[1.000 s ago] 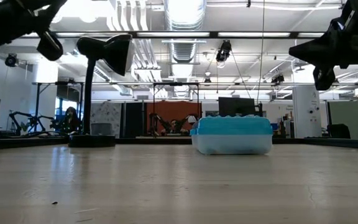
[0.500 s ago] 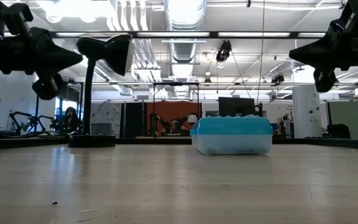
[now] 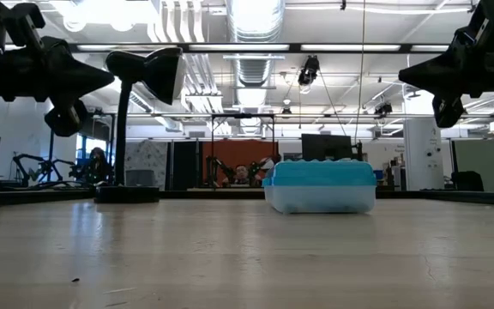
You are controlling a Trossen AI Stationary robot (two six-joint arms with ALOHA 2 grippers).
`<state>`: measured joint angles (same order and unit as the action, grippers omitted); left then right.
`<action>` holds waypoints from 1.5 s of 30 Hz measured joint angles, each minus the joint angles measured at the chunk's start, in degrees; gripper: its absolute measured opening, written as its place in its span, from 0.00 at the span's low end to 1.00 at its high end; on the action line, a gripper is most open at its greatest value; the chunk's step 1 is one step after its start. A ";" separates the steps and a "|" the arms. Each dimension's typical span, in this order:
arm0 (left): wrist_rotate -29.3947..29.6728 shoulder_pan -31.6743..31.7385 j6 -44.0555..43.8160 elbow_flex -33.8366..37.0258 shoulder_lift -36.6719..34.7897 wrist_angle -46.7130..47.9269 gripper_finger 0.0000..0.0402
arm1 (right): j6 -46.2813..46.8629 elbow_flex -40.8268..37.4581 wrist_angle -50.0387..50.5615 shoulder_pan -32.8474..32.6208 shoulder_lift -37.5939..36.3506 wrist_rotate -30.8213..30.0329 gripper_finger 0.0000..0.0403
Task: Pick & place school supplies into a supply box
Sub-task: Return to Home Position
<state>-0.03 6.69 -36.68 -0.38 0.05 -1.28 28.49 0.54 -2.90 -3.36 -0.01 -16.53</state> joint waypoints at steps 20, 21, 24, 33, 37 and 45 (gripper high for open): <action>0.13 0.19 0.01 -0.13 1.95 -0.11 0.00 | 0.00 0.02 0.02 0.00 1.57 -0.07 0.03; 0.13 0.19 0.01 -0.13 1.95 -0.11 0.00 | 0.00 0.02 0.02 0.00 1.57 -0.07 0.03; 0.12 0.19 0.00 -0.13 1.95 -0.13 0.00 | 0.00 0.02 0.02 0.00 1.57 -0.07 0.03; 0.11 0.19 0.01 -0.14 1.95 -0.20 0.00 | 0.00 0.02 0.02 0.00 1.57 -0.07 0.03; 0.11 0.19 0.01 -0.15 1.97 -0.20 0.00 | 0.00 0.02 0.02 0.00 1.57 -0.04 0.03; 0.09 0.19 0.01 -0.17 1.97 -0.22 0.00 | 0.00 0.02 0.02 0.00 1.57 -0.04 0.03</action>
<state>0.06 6.87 -36.67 -0.56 2.02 -1.50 28.49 0.56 -2.87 -3.36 1.56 -16.58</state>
